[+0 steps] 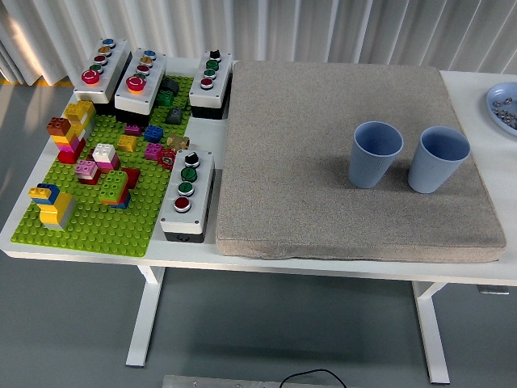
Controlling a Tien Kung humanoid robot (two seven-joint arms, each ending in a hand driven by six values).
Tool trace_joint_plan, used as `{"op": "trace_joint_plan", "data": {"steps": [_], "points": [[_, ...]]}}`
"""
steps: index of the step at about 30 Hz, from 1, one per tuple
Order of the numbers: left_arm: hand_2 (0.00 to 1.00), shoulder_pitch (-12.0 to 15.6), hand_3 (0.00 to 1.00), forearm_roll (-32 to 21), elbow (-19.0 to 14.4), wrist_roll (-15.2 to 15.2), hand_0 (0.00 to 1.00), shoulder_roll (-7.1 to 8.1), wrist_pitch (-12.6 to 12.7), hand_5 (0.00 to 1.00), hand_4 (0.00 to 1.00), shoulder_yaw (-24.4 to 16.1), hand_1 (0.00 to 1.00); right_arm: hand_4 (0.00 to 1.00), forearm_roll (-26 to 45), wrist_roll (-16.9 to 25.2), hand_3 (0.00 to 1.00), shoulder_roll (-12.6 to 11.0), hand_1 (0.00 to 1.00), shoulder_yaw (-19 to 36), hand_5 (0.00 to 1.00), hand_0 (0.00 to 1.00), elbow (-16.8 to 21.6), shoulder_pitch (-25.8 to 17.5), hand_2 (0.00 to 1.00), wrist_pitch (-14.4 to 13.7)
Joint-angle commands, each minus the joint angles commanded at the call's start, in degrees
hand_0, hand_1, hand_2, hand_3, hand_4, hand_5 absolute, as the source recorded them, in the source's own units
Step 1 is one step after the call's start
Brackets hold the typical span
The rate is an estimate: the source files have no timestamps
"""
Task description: Pick cup pour cup place
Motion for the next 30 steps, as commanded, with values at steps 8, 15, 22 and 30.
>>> {"op": "trace_joint_plan", "data": {"steps": [8,15,22,30], "points": [[0.821,-0.46,0.684,-0.74,0.0,-0.33,0.731,0.03,-0.01,0.959,0.507,0.75,0.778,0.839,8.62,-2.04,0.82,0.7,0.787,2.68,0.318,0.85,-1.97,2.14,0.799,-0.69],[0.821,-0.68,0.684,-0.29,0.0,-0.27,0.731,0.02,-0.09,0.959,0.507,0.57,0.778,0.834,10.06,-6.31,0.819,1.31,0.791,2.38,0.708,0.853,-3.0,2.51,0.814,-0.14],[0.821,-0.77,0.683,0.2,0.0,-0.11,0.731,-0.02,-0.14,0.958,0.507,0.3,0.778,0.841,5.49,-11.22,0.845,2.43,0.835,2.43,0.998,0.881,-4.88,3.17,0.871,2.1],[0.821,-0.82,0.684,0.17,0.0,-0.11,0.731,-0.04,-0.12,0.958,0.507,0.27,0.778,0.82,1.16,-8.84,0.859,3.69,0.854,2.66,0.998,0.897,-8.1,4.49,0.893,-1.08]]}}
